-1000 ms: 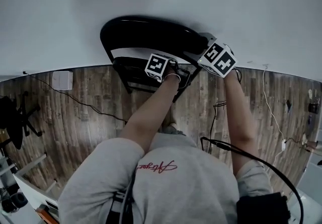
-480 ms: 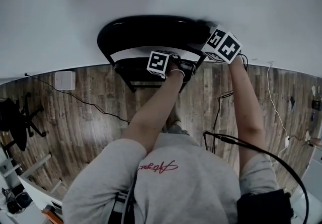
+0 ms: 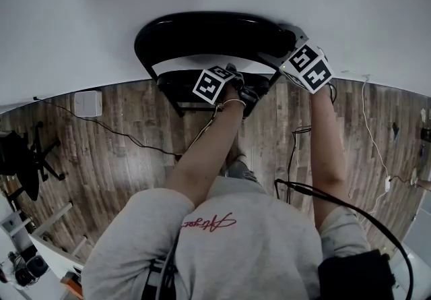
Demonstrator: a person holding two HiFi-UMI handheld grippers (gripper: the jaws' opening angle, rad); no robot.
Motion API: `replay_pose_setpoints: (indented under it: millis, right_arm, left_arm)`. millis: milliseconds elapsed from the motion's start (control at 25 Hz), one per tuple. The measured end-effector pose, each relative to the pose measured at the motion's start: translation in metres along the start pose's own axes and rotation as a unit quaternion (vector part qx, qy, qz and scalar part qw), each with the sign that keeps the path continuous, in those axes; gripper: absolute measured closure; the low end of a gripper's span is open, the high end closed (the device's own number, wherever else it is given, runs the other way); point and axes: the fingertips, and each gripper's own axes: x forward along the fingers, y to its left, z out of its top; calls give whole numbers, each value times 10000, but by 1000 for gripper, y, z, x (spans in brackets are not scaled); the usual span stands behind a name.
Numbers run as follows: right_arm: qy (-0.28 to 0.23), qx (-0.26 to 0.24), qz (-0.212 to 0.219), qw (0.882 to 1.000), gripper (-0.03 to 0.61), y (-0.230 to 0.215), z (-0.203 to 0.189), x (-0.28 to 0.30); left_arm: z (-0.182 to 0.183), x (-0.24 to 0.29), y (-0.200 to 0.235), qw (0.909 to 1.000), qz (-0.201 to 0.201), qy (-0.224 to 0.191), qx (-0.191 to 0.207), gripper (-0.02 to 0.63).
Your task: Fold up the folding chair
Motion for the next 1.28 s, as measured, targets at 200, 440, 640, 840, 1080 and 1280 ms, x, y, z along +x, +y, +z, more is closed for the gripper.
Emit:
replay_pose_setpoints:
  millis: [200, 440, 640, 840, 1080, 1280]
  right_arm:
    - [-25, 441, -612, 9972, 242, -14, -23, -23]
    - [-519, 737, -2001, 9756, 244, 7, -52, -54]
    - [-1581, 1405, -2797, 9365, 249, 58, -40, -79]
    - [-2154, 1302, -2743, 9281, 406, 111, -6, -87]
    - [-2959, 942, -2278, 9229, 558, 173, 35, -120]
    - [-3338, 1032, -1956, 9163, 558, 228, 39, -166]
  left_arm:
    - [-5, -7, -7, 9971, -486, 265, 514, 348]
    - [5, -30, -6, 9685, -694, 25, 2391, 336]
    - [20, -67, 13, 9283, -527, -726, 3608, 378]
    - [24, -127, 19, 8854, -686, -1552, 4327, 565]
    - [-12, -226, -11, 8186, -1796, -2556, 4820, 598]
    - [-70, -312, -25, 7284, -2482, -3467, 5364, 598]
